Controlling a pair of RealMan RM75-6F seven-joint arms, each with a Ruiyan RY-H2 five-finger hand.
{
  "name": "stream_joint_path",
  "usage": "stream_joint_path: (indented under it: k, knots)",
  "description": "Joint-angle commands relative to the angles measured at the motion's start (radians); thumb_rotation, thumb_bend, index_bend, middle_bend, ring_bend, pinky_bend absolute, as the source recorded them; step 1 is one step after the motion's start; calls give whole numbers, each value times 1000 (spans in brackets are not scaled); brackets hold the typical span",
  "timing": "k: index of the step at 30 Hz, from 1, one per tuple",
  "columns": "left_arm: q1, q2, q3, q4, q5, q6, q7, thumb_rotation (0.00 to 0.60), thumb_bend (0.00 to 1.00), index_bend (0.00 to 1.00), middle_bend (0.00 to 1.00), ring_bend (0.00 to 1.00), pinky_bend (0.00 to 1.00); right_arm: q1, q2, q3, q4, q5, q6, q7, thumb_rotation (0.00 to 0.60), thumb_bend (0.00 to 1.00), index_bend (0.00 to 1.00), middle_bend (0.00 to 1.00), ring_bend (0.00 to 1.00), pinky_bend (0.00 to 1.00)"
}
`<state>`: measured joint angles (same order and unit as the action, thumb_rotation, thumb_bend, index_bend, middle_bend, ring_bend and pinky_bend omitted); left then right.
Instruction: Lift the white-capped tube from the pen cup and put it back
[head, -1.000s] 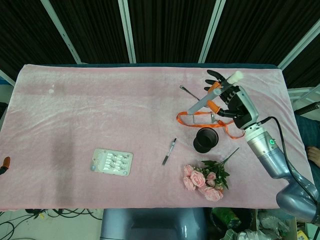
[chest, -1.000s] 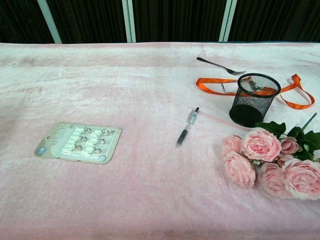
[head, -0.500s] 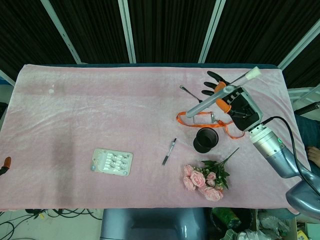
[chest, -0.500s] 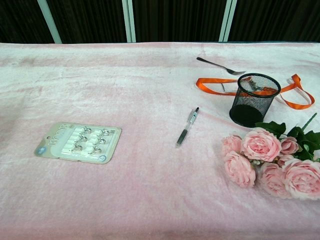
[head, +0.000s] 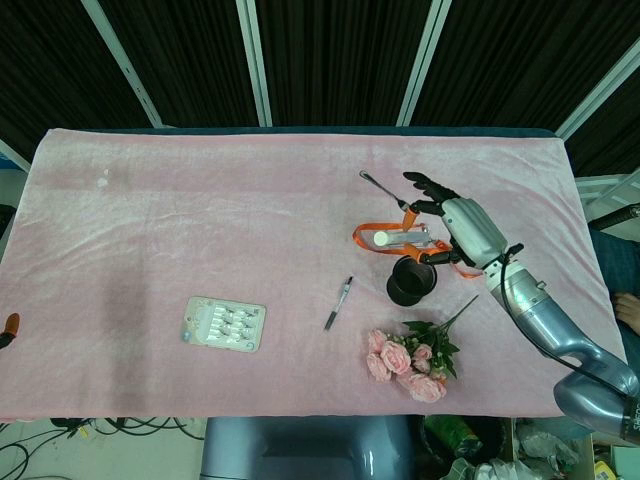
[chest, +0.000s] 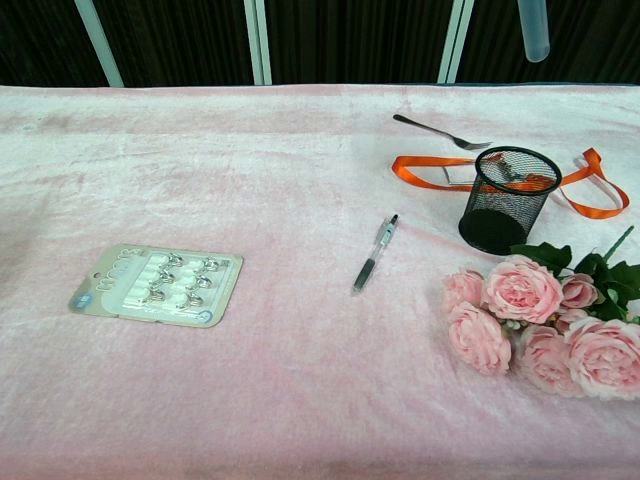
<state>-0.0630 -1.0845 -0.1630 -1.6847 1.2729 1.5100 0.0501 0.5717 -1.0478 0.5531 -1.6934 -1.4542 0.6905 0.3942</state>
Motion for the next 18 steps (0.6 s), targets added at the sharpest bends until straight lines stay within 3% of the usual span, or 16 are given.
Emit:
stream_joint_path:
  k: [1,3,5,8,13,15,18]
  knots:
    - [0,0,0,0,0,0,1,600,337,160,88,0,20,39,-52,-46,-77,298,107,-369,600,377,633,55,118,163]
    - [0,0,0,-1,0,0,2,600,336,160,88,0,20,29,-30,-10,-134,338,86,-220,600,376,635,55,118,163]
    - [-1,-1,1,-1,1,-1,3,600,337,161,88,0,20,-1,-4,61,-193,337,48,44,600,377,635,55,118,163]
    - [-2,-2,1,-1,1,-1,5,600,337,160,88,0,20,-40,16,125,-222,263,20,331,600,377,635,55,118,163]
    - [-2,-3,2,-2,2,-2,6,600,337,160,88,0,20,-119,49,230,-265,69,20,998,600,377,635,55,118,163]
    - [-1,-3,2,-2,2,-1,6,600,337,160,88,0,20,-135,59,240,-248,-20,55,1204,600,377,635,55,118,163]
    - [-1,-3,1,-2,2,1,5,600,336,161,88,0,20,-143,86,207,-186,-178,152,1472,600,377,635,55,118,163]
